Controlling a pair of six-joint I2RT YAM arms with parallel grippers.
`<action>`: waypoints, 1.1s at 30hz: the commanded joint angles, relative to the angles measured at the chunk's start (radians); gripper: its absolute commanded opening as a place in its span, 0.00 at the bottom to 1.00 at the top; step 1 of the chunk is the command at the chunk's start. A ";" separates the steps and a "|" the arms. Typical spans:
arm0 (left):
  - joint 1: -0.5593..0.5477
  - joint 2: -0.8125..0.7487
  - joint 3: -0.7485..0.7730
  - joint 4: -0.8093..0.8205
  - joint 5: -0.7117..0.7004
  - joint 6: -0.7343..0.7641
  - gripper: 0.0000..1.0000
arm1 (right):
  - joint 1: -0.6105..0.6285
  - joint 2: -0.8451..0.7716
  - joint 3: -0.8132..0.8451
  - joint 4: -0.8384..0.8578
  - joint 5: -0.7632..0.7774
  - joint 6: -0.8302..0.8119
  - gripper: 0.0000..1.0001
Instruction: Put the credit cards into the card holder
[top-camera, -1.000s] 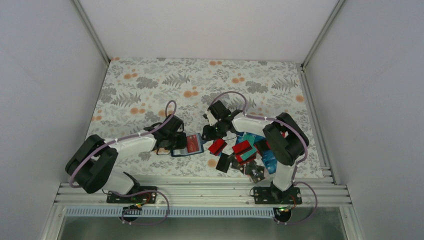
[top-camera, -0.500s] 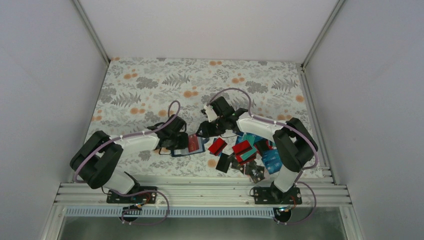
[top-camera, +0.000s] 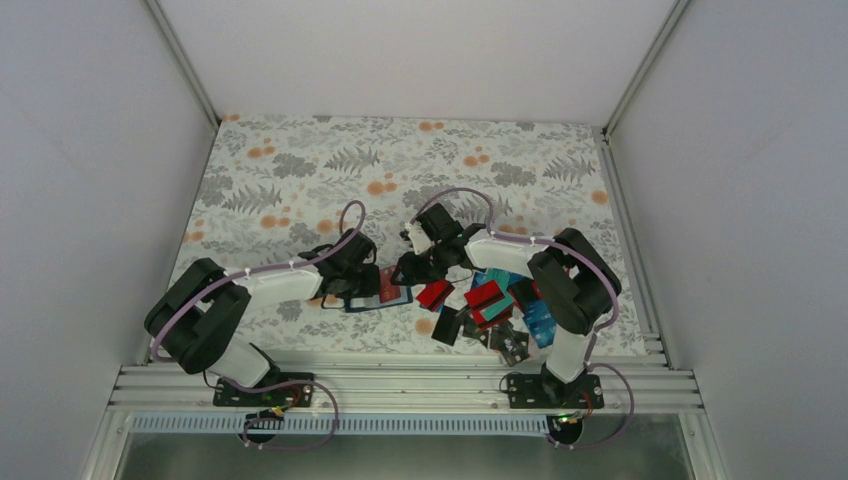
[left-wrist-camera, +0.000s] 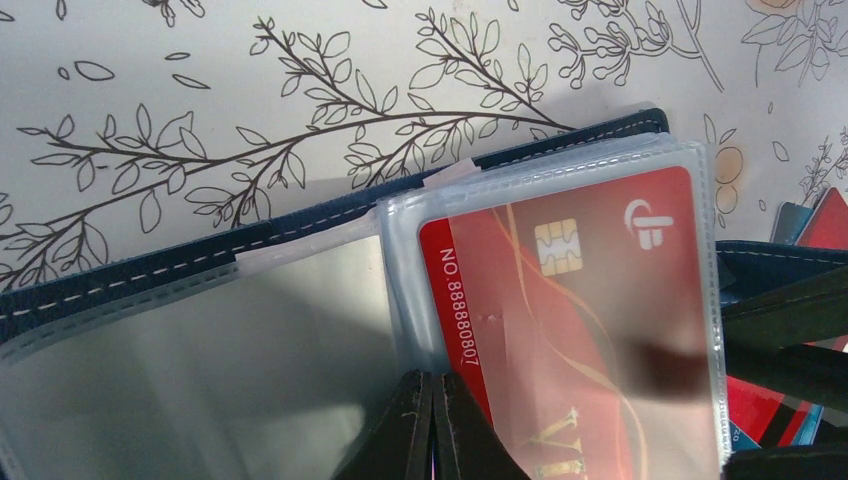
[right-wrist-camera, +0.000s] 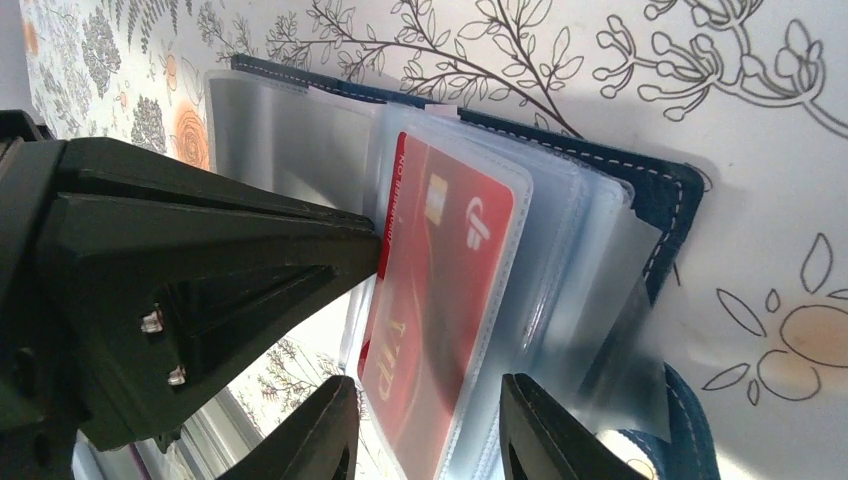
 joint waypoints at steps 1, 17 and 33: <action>-0.007 0.025 -0.008 -0.016 -0.019 -0.006 0.03 | 0.013 0.020 -0.013 0.027 -0.014 0.013 0.38; -0.009 0.019 -0.010 -0.021 -0.021 -0.012 0.02 | 0.022 0.020 -0.007 0.058 -0.060 0.030 0.36; -0.011 -0.204 0.062 -0.207 -0.123 -0.063 0.03 | 0.047 0.035 0.047 0.061 -0.095 0.035 0.35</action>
